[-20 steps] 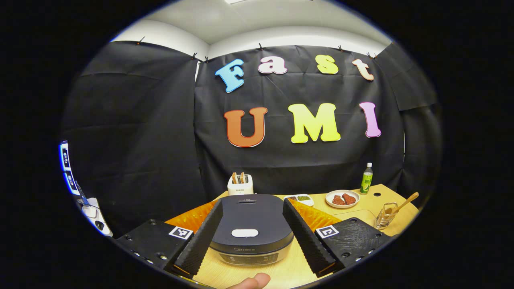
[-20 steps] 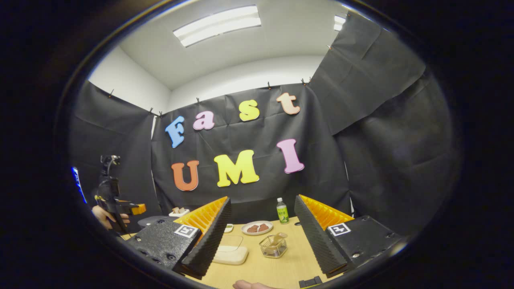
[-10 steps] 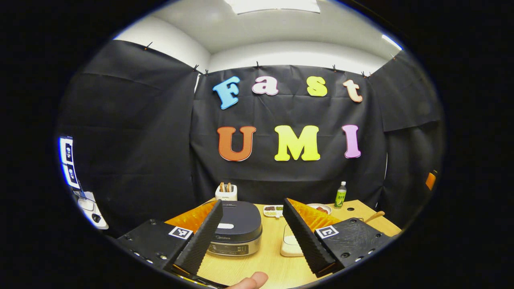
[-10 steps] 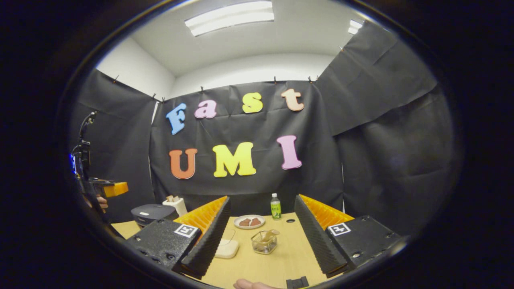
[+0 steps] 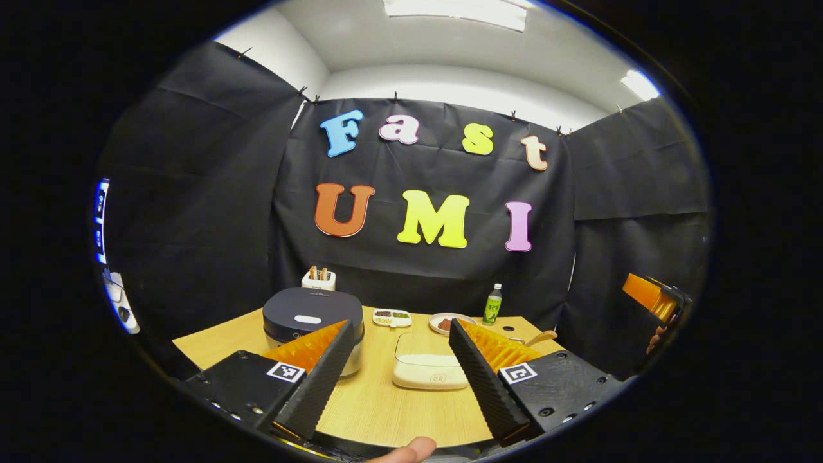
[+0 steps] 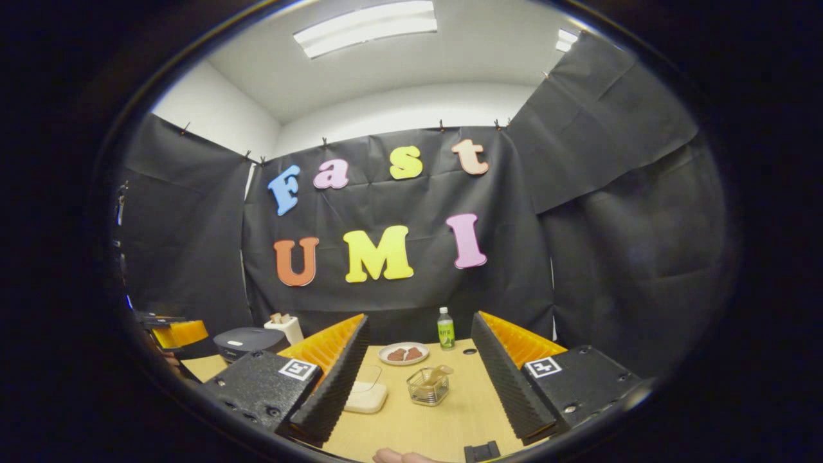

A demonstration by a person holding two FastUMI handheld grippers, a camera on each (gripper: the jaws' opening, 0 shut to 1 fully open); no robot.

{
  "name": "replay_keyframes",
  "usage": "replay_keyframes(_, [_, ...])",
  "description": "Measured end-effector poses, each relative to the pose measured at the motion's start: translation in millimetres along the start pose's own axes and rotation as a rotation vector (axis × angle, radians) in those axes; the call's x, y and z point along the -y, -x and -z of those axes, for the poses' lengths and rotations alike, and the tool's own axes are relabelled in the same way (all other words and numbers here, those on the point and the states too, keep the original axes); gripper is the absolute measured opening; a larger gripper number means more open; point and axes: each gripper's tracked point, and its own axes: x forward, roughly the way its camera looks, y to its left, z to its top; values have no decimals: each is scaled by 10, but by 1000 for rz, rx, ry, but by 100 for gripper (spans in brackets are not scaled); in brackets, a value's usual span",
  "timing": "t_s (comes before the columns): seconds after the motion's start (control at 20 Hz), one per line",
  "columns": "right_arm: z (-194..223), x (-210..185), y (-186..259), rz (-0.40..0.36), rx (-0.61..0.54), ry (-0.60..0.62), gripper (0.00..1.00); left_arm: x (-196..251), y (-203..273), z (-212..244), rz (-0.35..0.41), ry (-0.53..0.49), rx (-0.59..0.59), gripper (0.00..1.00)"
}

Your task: Close the left gripper, press the button to open the rice cooker; take a wooden spoon from the chopstick holder with the right hand, scoop a spoonful of rice and pour it into the rice cooker, then put the wooden spoon back into the chopstick holder.

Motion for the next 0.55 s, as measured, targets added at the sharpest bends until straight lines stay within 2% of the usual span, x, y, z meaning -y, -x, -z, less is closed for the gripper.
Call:
replay_keyframes(0.05, [6, -9, -3, 0, -3, -2, 92, -40, 9, -37, -10, -16, 10, 95])
replay_keyframes(0.1, [0, -18, 1, 1, -3, 0, 100, -53, 18, -60, -10, -26, 17, 95])
replay_keyframes(0.45, [-71, -68, 52, -14, 17, 21, 100, -6, 77, -116, 17, -48, 52, 94])
replay_keyframes(0.5, [-60, -50, 45, -12, 16, 21, 92, 7, 83, -119, 20, -63, 55, 94])
replay_keyframes(0.55, [-46, -39, 27, -10, 15, 20, 92, 17, 78, -147, 20, -79, 66, 94])
